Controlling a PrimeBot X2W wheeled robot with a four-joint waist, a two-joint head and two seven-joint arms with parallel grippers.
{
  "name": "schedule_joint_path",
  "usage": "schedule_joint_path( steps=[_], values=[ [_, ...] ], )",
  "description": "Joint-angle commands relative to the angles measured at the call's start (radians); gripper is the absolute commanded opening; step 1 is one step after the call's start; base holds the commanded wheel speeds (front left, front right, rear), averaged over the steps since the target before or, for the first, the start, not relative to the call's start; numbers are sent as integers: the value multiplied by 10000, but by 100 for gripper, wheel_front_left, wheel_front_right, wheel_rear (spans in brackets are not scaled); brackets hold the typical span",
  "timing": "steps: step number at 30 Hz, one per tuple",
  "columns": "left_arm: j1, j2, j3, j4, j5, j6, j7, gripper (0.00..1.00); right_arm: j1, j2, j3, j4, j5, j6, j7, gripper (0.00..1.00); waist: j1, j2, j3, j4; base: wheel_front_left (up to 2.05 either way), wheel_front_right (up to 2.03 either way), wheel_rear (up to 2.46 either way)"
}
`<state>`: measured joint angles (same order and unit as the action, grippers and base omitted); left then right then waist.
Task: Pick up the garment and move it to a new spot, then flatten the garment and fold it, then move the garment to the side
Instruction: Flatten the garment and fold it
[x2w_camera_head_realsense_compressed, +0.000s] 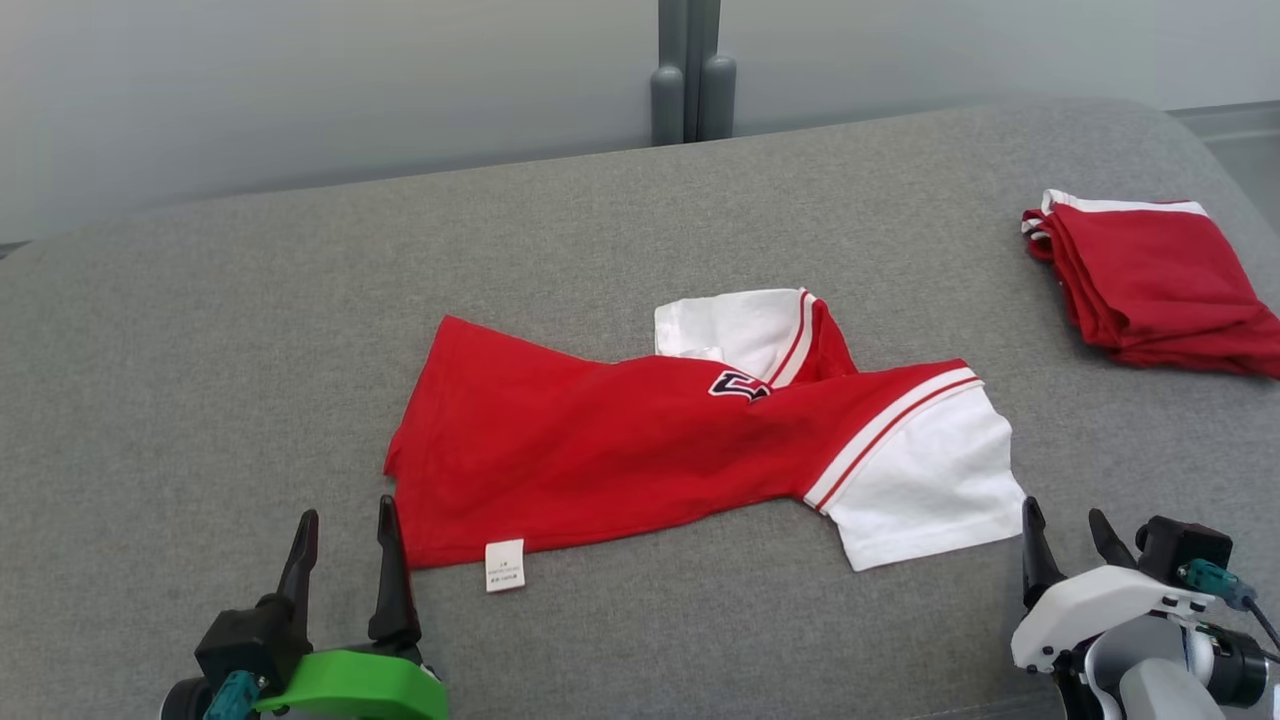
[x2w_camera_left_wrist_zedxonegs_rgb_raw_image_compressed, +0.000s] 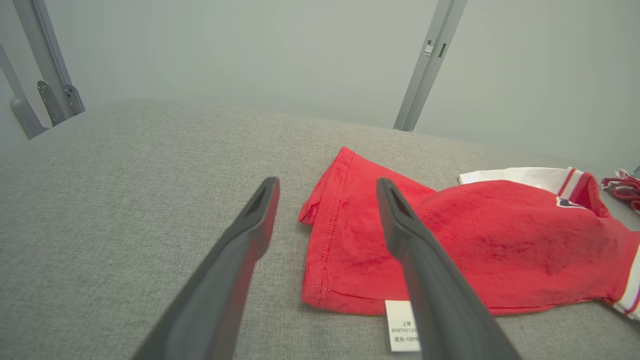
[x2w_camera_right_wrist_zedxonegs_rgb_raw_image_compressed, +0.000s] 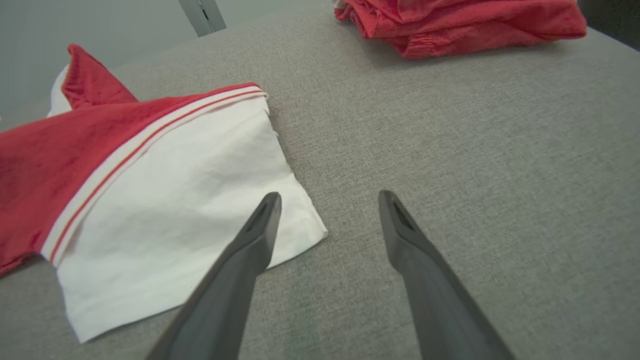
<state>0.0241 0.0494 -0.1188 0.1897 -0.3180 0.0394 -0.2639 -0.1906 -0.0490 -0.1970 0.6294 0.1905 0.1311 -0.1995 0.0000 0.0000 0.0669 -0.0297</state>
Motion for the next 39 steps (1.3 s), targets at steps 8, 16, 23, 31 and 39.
schedule_joint_path(
  steps=[8, 16, 23, 31, 39],
  values=[
    [-367, 22, 81, 87, 110, -99, -5, 100, -1113, -35, 18, 1917, -23, -7, -227, 100, 0, 0, 425, 343, 0, 0, 0],
    [-436, 24, 133, 121, 108, -85, -5, 100, -1692, 5, 404, 3102, 139, -1, -359, 62, 0, 0, 465, 410, 0, 0, 0],
    [-424, 24, 113, 136, 71, -66, -5, 100, -1980, -17, 511, 3448, 313, -2, -510, 0, 0, 0, 434, 387, 0, 0, 0],
    [-276, 24, -146, 245, -195, -133, -4, 100, -1719, -34, 557, 2281, 1257, -4, -667, 0, 0, 0, 323, 281, 0, 0, 0],
    [-227, 22, -826, 1075, -1172, -194, 92, 100, -515, -131, 265, -6, 1280, -4, -652, 0, 0, 0, 214, 108, 0, 0, 0]
  ],
)
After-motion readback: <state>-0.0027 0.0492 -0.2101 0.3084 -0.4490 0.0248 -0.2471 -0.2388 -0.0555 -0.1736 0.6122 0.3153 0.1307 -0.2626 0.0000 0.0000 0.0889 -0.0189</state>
